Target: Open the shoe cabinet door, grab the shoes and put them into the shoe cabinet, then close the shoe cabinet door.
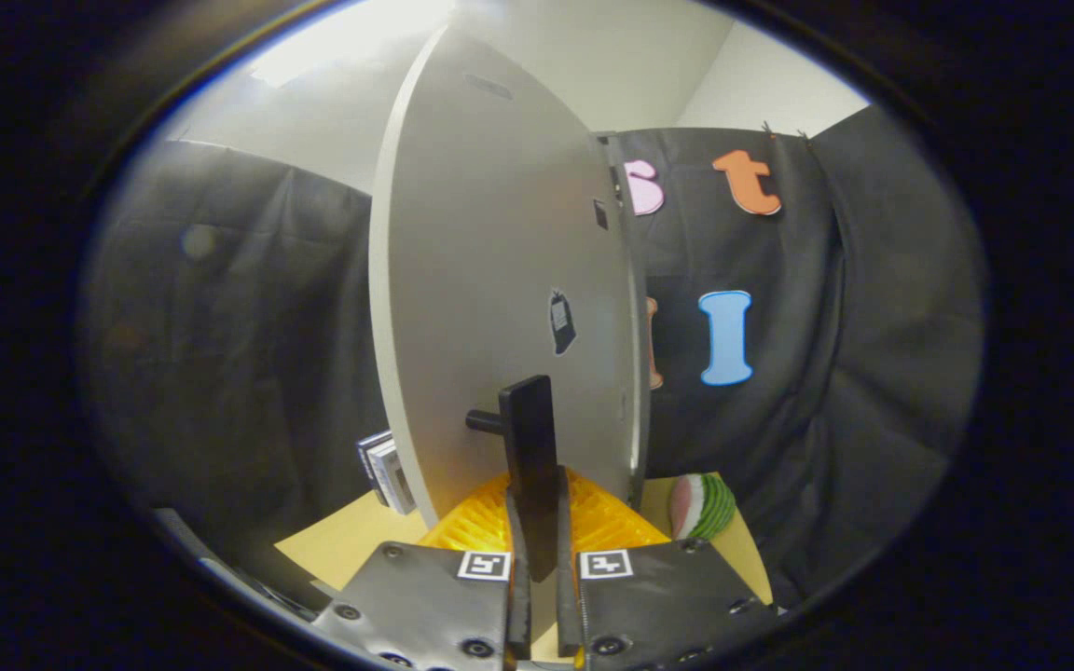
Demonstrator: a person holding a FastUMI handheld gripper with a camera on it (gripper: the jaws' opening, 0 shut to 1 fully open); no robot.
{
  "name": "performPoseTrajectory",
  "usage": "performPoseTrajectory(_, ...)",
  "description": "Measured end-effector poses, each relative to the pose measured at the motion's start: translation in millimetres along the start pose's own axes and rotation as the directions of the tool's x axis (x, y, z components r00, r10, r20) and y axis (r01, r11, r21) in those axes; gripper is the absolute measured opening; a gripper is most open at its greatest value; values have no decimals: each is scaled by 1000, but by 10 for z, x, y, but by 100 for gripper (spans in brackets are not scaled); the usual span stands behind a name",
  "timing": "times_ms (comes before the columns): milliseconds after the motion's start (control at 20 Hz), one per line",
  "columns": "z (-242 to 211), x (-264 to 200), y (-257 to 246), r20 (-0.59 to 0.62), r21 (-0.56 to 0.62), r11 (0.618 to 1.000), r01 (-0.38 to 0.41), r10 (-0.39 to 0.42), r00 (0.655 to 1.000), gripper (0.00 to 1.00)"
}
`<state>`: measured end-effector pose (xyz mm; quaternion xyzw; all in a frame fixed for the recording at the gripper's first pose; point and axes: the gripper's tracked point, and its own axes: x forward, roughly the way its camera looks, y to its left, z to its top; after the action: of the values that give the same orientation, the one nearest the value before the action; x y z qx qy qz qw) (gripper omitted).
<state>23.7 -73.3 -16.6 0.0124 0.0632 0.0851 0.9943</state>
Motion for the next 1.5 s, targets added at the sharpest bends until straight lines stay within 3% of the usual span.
performPoseTrajectory(400,84,-124,-728,35,21,990,138,-138,990,8)
performPoseTrajectory(650,107,-137,-967,36,14,992,123,-124,992,4)
performPoseTrajectory(850,124,-152,-975,35,17,996,88,-89,995,8)
performPoseTrajectory(1150,141,-596,-924,47,0,992,126,-126,991,9)
performPoseTrajectory(1450,91,-912,-431,59,-73,986,153,-149,987,4)
performPoseTrajectory(1500,93,-953,-330,73,-80,983,165,-160,984,9)
